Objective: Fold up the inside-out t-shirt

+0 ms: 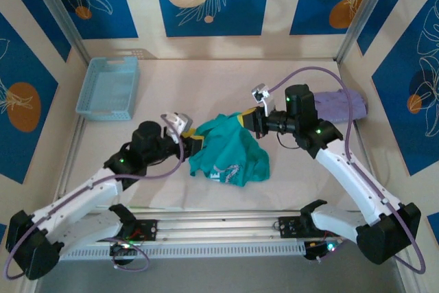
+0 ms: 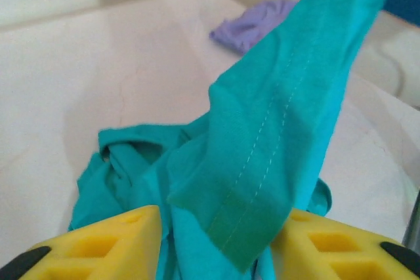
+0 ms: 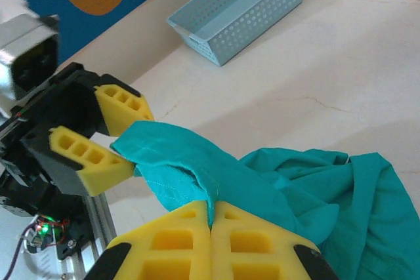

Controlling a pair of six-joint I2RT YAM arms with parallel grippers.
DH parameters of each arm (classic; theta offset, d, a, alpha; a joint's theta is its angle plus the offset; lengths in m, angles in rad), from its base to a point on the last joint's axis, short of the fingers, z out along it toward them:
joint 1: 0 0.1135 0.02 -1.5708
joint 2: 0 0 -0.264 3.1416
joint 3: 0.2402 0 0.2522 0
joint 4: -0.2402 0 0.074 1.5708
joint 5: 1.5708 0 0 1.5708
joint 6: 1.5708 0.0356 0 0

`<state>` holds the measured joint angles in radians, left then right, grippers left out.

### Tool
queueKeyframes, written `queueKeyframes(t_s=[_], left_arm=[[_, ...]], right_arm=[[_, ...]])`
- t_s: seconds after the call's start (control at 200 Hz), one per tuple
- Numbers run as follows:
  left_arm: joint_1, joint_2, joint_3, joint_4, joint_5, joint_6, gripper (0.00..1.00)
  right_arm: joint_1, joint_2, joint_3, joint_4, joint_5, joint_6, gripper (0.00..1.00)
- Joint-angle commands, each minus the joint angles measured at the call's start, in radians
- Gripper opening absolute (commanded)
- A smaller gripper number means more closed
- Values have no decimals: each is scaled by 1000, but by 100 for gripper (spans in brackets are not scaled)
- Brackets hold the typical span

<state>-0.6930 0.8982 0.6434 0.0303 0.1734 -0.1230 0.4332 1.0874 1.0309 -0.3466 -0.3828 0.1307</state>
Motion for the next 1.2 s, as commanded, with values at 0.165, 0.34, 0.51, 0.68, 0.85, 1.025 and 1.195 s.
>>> queueKeyframes(t_s=[0.165,0.34,0.51,0.68,0.85,1.025,1.195], left_arm=[[9,-51,-182,376,-64,491,49],[32,40,-178,385,-24,709,54],[85,93,-150,399,71,792,59],[92,129,-93,372,105,829,58],[93,124,-56,352,148,841,51],[92,123,-23,331,179,841,47],[92,121,-6,337,234,818,45]], right_arm=[[-28,46,84,-69,-88,-19,0],[-31,54,93,-71,-103,-20,0],[-34,57,92,-70,-110,-20,0],[-34,58,84,-60,-111,-17,0],[-34,59,83,-55,-111,-14,0],[-33,55,82,-52,-112,-11,0],[-34,57,81,-51,-110,-9,0]])
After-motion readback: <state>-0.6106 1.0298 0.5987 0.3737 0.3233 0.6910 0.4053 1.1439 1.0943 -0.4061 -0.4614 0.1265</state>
